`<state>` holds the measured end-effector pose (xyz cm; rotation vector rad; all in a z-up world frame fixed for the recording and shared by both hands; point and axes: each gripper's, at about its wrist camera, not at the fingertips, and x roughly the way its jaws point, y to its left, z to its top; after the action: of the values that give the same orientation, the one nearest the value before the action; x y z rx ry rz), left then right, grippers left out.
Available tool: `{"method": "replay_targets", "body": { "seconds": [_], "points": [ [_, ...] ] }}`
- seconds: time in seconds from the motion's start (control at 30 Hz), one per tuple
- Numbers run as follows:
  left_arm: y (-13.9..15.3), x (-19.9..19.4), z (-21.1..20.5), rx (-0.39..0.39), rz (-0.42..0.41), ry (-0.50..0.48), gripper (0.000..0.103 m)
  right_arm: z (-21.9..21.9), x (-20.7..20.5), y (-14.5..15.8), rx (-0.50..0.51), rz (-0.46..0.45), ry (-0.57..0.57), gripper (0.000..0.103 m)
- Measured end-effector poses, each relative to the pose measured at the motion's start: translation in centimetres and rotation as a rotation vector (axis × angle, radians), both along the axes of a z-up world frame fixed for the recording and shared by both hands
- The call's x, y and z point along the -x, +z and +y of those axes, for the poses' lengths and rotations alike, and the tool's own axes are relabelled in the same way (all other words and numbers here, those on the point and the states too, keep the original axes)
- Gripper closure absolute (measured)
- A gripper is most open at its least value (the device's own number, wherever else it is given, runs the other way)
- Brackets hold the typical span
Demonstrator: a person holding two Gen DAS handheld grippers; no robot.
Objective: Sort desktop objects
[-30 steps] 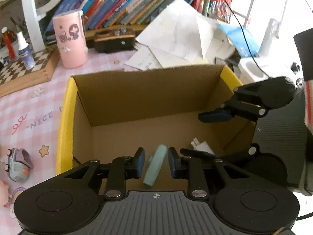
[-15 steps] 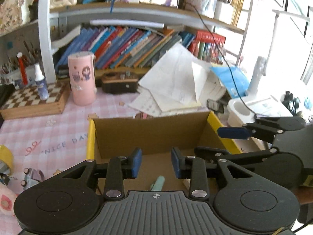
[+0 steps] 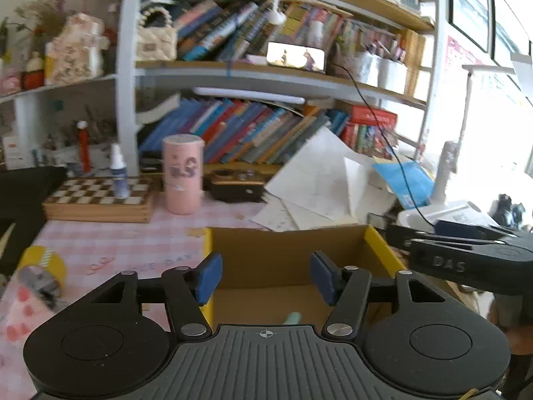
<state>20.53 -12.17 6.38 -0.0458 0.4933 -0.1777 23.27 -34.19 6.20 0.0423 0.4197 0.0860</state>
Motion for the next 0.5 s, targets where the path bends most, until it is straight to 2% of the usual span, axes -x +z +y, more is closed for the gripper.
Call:
{"method": "replay_targets", "body": {
  "seconds": [0.27,0.5],
  "points": [
    [-0.2,3.5,2.3,-0.018,-0.070,0.114,0.035,0.7,4.2,-0.5,0.016,-0.056,-0.106,0.017],
    [-0.8,5.4,3.1,-0.029,-0.083,0.138,0.032,1.5,6.9,-1.1,0.018,-0.053,-0.161,0.004]
  ]
}}
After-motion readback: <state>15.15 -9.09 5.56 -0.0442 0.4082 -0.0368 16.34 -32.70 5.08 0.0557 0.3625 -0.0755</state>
